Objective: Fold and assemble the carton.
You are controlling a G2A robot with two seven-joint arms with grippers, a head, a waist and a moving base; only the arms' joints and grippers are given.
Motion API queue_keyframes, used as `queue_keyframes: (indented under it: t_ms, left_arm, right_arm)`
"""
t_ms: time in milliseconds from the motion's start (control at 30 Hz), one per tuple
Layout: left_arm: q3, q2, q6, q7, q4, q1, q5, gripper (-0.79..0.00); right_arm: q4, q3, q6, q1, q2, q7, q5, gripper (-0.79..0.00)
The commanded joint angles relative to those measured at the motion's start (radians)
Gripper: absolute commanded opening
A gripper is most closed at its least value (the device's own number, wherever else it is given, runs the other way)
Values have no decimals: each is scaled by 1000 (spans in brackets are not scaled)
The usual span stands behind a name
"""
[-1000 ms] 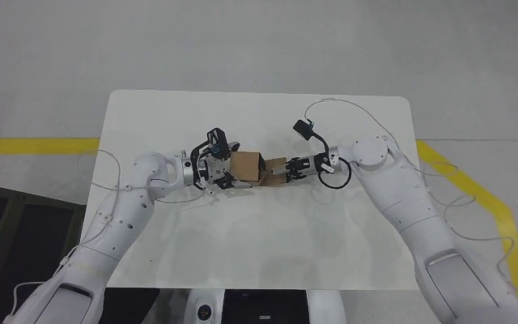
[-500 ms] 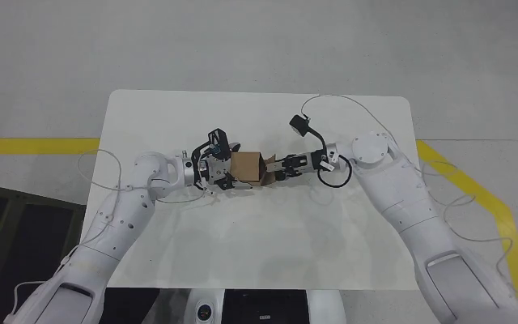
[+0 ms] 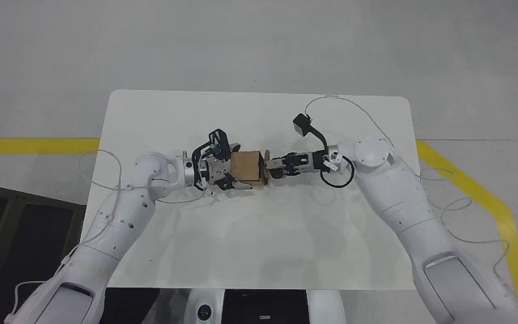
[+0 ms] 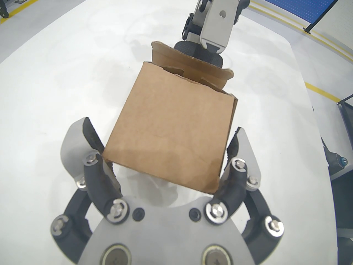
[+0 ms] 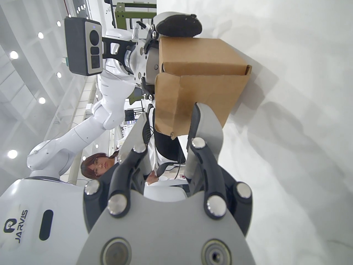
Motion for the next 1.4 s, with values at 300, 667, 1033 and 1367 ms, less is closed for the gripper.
queue_keyframes:
  t_ms: [300, 667, 1033, 1367]
  left_arm:
    - [1, -1, 4, -4, 1, -1, -2, 0]
    - [0, -2, 7, -5, 2, -2, -3, 0]
    - [-2, -2, 6, -7, 6, -2, -3, 0]
    - [-3, -3, 7, -14, 8, -1, -8, 0]
  right_arm:
    - [49, -30, 18, 39, -12, 6, -39, -573]
    - [39, -62, 43, 62, -22, 3, -95, -643]
    - [37, -81, 52, 78, -32, -1, -113, -653]
    - [34, -66, 56, 71, -26, -8, -128, -653]
